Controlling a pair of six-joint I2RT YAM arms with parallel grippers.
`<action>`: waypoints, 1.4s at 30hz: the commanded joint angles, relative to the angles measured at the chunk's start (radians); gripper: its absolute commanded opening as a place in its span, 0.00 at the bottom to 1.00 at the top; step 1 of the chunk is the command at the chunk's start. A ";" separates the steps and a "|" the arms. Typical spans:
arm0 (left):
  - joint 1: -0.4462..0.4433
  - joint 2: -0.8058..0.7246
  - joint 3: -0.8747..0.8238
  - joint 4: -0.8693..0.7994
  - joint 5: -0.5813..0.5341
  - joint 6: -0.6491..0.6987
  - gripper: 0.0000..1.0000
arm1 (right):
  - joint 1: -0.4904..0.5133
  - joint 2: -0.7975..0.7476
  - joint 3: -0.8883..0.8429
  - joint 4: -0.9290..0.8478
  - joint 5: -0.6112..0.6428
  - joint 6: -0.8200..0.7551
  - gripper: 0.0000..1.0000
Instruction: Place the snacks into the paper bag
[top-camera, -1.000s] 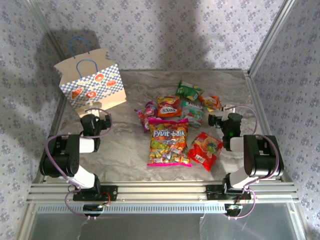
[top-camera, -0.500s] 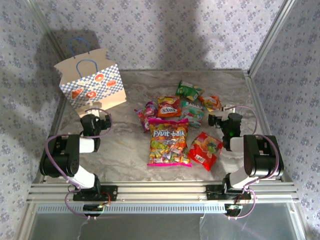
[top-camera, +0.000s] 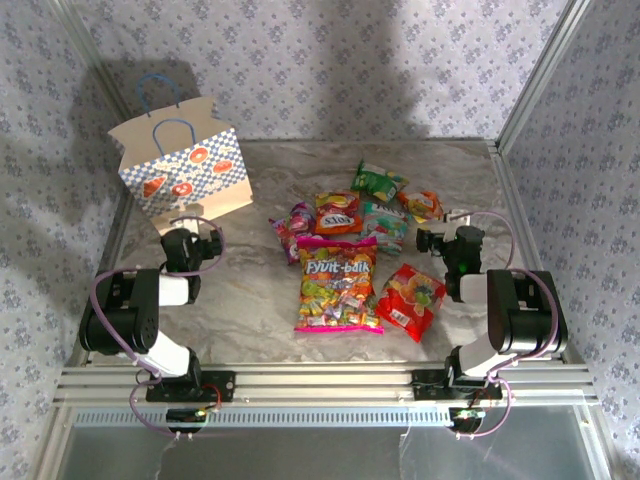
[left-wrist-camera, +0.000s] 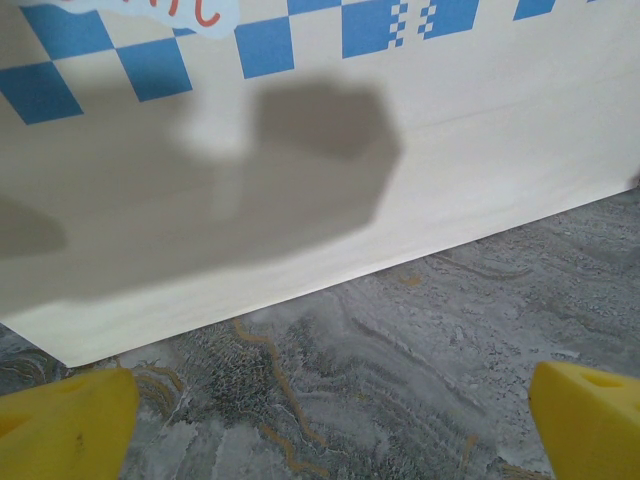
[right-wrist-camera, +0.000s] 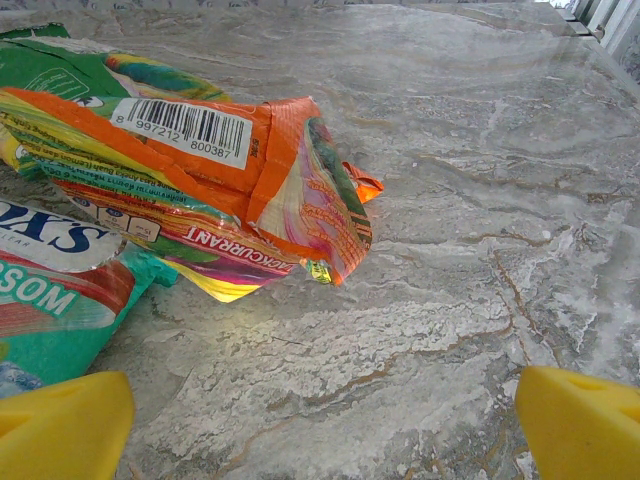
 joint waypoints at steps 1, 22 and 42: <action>0.000 0.003 0.024 0.026 -0.008 0.012 1.00 | -0.004 0.007 0.018 -0.008 -0.004 -0.008 1.00; -0.002 -0.067 0.062 -0.102 -0.017 0.009 1.00 | 0.008 -0.016 0.032 -0.044 0.065 0.004 1.00; -0.126 -0.536 0.370 -0.894 -0.130 -0.054 0.99 | 0.105 -0.443 0.249 -0.668 0.175 0.028 1.00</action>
